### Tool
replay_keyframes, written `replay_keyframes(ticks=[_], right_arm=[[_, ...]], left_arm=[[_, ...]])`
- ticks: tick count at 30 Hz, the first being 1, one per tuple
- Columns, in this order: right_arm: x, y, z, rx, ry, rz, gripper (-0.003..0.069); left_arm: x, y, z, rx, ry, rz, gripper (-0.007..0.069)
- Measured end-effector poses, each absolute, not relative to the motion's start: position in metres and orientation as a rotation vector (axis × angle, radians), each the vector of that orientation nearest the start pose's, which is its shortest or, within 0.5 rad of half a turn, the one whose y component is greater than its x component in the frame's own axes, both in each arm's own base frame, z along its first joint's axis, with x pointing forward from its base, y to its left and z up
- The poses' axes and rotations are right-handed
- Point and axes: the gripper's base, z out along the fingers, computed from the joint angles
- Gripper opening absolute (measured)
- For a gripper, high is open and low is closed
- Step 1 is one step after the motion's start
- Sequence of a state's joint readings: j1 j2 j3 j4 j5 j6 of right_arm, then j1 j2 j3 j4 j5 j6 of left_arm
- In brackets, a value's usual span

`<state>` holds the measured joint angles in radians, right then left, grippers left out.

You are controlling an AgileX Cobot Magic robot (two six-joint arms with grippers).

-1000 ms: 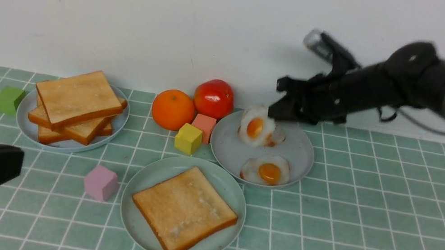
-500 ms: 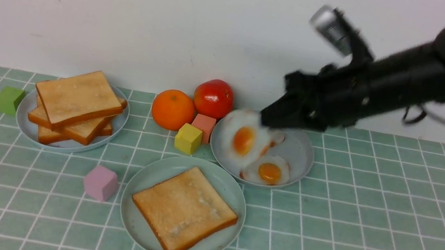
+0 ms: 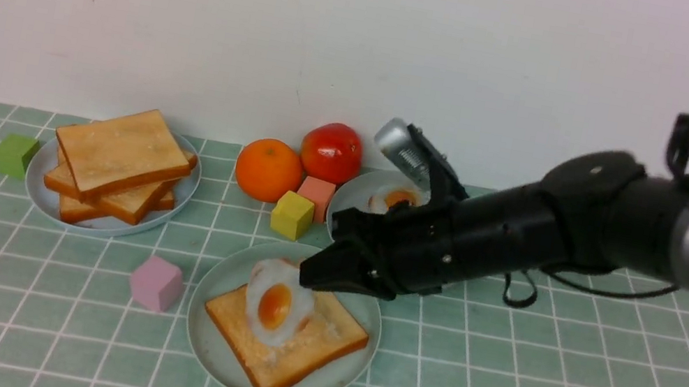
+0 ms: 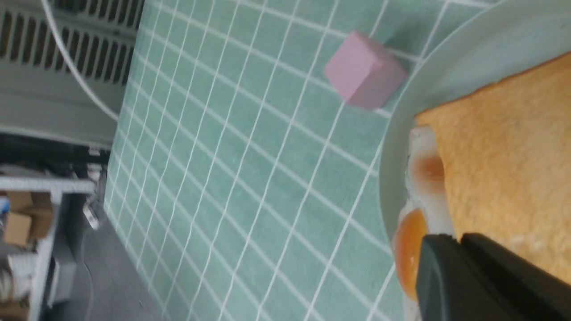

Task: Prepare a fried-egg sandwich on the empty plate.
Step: Use the right arm to place the fried egg on the slice of bread in the middle, then use the left arm to grab a slice of bread

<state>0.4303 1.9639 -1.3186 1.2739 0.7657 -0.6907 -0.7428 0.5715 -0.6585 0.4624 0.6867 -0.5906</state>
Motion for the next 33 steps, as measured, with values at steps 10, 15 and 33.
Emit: replay_keyframes(ticks=[10,15,33], right_arm=[[0.372,0.229,0.153,-0.095,2.528,1.201,0.0039],[0.374,0.228,0.152,-0.073,2.522,1.174,0.0129],[0.305,0.156,0.304,-0.608,2.550,0.754,0.0038]], left_arm=[[0.094,-0.052,0.334,0.342,1.998,-0.330,0.0006],[0.094,-0.052,0.334,0.339,2.002,-0.337,0.0007],[0.152,-0.111,0.288,0.402,2.359,-0.253,-0.0013]])
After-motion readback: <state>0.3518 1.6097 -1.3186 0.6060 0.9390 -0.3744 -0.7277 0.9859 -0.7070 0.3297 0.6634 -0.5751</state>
